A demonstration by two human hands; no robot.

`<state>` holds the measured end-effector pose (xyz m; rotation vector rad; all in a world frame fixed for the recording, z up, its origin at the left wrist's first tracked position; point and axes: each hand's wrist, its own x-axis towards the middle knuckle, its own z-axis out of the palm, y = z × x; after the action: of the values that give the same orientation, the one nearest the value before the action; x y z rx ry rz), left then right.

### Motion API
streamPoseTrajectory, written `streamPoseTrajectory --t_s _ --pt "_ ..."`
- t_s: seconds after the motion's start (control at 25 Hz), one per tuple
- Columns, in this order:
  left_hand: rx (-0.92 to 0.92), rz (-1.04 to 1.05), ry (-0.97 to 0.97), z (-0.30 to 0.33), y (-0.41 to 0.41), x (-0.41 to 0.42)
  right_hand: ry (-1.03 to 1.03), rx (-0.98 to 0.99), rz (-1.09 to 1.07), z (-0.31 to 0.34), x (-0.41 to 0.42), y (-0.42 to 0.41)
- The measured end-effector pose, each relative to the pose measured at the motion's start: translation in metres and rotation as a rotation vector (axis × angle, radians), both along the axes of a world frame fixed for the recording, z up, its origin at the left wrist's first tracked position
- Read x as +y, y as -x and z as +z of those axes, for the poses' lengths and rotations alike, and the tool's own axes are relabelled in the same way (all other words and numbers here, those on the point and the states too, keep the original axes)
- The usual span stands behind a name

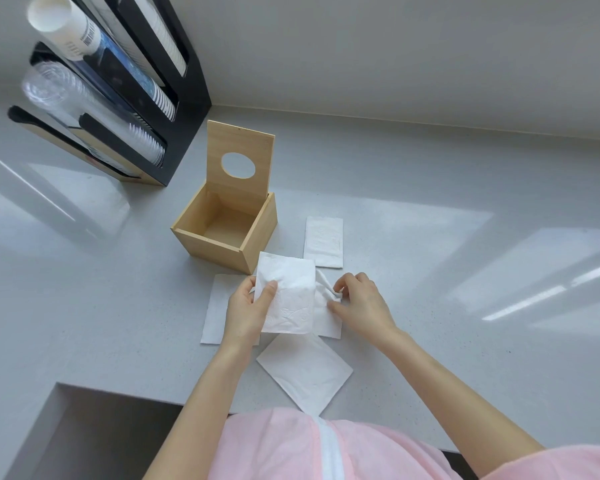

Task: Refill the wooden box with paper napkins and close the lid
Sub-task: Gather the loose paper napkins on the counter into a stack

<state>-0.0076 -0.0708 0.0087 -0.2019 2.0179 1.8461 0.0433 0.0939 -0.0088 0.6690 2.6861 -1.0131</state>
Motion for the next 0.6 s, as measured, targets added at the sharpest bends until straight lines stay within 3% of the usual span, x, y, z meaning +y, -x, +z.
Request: streamPoseTrajectory --t_s 0.24,0.44,0.6 --pt "-0.001 0.000 0.018 -0.004 -0.001 0.000 0.246 0.157 -0.222 0.003 0.006 -0.003" --pt "-0.012 -0.014 0.009 -0.005 0.000 0.002 0.594 0.180 -0.439 0.015 0.016 -0.001" --pt "-0.043 -0.043 -0.026 -0.007 0.000 0.003 0.754 0.196 -0.529 0.026 0.033 0.000"
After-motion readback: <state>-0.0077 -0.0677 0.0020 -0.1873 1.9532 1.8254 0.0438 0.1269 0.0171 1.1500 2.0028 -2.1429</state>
